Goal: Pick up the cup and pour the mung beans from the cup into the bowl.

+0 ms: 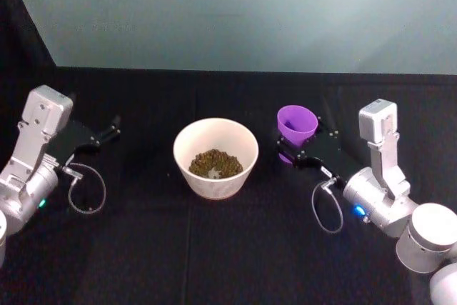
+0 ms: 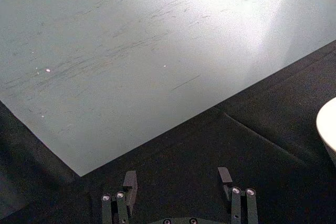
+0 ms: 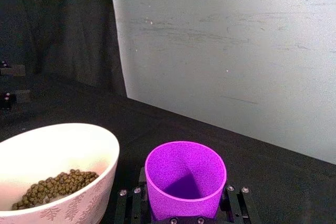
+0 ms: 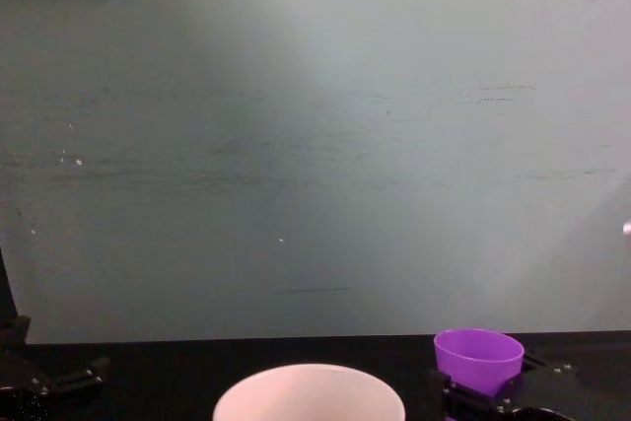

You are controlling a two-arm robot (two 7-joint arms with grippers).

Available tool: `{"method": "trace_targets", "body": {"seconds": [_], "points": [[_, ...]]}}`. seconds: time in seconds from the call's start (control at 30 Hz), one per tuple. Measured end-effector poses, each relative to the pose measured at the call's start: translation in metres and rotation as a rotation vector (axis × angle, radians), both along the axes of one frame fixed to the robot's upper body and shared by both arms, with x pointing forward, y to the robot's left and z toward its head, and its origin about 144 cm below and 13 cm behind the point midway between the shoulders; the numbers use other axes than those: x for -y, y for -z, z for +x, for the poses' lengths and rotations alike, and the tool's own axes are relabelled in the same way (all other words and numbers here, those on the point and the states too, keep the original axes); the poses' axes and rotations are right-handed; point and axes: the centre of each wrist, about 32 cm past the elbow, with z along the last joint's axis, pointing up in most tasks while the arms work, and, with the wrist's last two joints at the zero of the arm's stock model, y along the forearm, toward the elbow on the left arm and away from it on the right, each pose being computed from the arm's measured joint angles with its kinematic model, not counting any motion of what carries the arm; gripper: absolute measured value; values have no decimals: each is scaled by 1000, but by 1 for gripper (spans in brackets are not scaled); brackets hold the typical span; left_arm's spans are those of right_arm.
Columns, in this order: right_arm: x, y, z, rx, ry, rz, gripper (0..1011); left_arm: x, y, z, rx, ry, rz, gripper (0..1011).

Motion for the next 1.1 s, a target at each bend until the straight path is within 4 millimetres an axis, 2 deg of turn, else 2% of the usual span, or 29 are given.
{"method": "trace_targets", "body": {"seconds": [0.67, 1.0, 1.1], "points": [[1, 7, -1, -28, 13, -7, 730, 0, 0, 0, 0, 0, 0, 1000], [2, 6, -5, -24, 18, 7, 971, 0, 0, 0, 0, 0, 0, 1000], [2, 3, -7, -15, 19, 15, 1003, 0, 0, 0, 0, 0, 0, 1000]]}}
